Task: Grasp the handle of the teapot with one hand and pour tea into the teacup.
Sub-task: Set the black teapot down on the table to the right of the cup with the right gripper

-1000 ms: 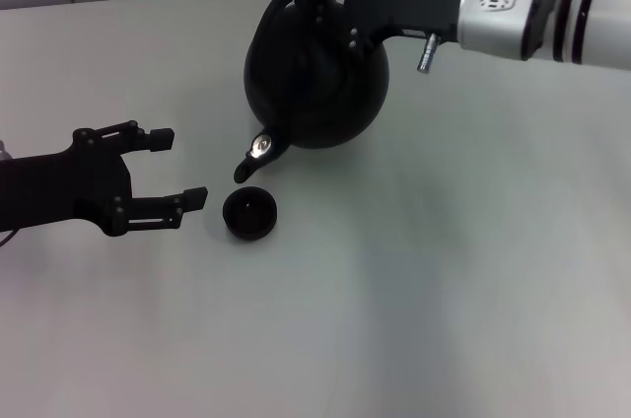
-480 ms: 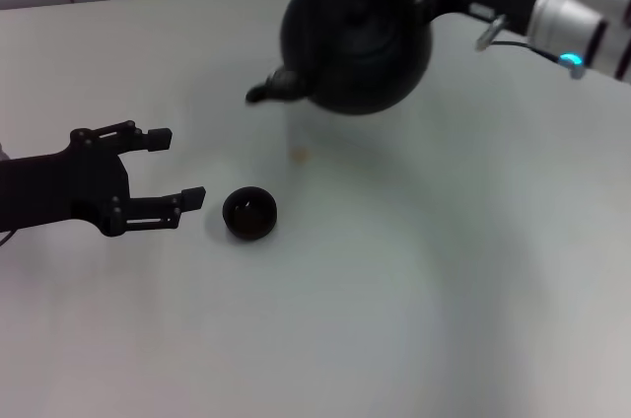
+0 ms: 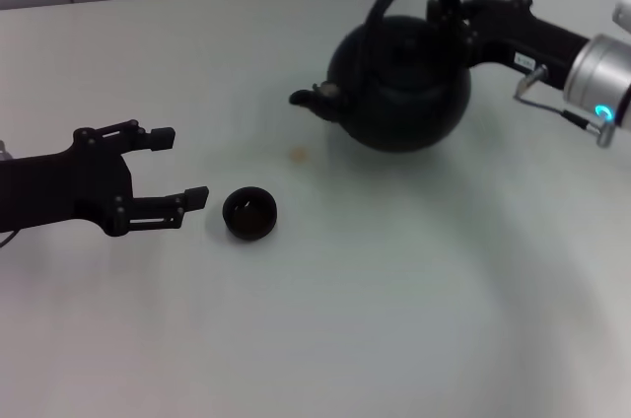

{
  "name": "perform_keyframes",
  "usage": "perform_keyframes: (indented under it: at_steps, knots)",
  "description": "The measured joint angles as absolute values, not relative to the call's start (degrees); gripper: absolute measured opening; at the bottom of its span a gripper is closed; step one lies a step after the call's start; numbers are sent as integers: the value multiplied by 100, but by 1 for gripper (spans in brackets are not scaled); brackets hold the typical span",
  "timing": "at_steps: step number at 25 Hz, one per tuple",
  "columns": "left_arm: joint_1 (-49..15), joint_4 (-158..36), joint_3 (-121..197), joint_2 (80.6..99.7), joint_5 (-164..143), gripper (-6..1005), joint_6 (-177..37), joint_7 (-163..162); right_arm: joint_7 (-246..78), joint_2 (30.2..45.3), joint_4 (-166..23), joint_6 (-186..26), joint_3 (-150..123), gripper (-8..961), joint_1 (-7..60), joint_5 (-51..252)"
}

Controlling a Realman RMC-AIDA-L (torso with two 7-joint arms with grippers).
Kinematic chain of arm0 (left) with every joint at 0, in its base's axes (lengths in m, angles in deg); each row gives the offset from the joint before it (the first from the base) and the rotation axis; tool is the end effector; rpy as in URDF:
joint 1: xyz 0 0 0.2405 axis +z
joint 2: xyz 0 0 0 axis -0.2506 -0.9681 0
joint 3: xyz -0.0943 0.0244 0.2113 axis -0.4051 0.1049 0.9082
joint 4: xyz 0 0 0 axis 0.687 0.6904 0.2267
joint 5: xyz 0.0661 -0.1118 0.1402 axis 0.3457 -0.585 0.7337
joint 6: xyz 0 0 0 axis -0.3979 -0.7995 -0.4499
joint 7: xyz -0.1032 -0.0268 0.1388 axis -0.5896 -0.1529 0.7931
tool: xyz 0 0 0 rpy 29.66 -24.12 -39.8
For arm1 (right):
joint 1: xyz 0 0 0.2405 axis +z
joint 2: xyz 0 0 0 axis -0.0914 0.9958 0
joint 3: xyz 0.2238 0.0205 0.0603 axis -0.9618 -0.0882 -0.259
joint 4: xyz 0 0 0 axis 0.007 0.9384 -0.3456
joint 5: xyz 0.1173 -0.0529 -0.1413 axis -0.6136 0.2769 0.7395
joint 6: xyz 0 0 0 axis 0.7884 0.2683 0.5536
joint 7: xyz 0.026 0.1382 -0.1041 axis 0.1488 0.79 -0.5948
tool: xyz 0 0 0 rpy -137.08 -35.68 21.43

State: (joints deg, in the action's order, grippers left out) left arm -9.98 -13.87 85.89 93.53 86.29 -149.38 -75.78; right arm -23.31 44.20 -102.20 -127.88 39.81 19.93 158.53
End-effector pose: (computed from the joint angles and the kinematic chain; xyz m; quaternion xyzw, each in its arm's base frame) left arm -0.2186 0.3084 -0.0090 -0.9633 -0.1200 -0.1929 0.1428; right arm 0.2400 0.3791 0.0020 -0.8424 0.2413 0.2872 0.3867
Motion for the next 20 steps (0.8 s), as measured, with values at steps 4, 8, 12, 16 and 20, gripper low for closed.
perform_keyframes:
  at_steps: [4,8,12,16,20]
  knots:
    - [-993,-1414,8589,9362,8629,863,-14949,-7570,-2378,4412,-9825,-12781,3568,94,1991,15849]
    - [-991,-1432,8589,9364,8629,863,-14953,-7570,-2404,4399,-9690,-12677,3389,94,1937,15887]
    - [-998,-1525,8589,9359,8629,863,-14976,-7569,-2424,4397,-9662,-12416,3419,94,1893,15911]
    - [-997,-1527,8589,9356,8630,864,-14975,-7569,-2688,4394,-9448,-12344,3424,94,1959,15910]
    - [-993,-1527,8594,9355,8630,864,-14977,-7563,-2749,4398,-9410,-12352,3422,94,1982,15909]
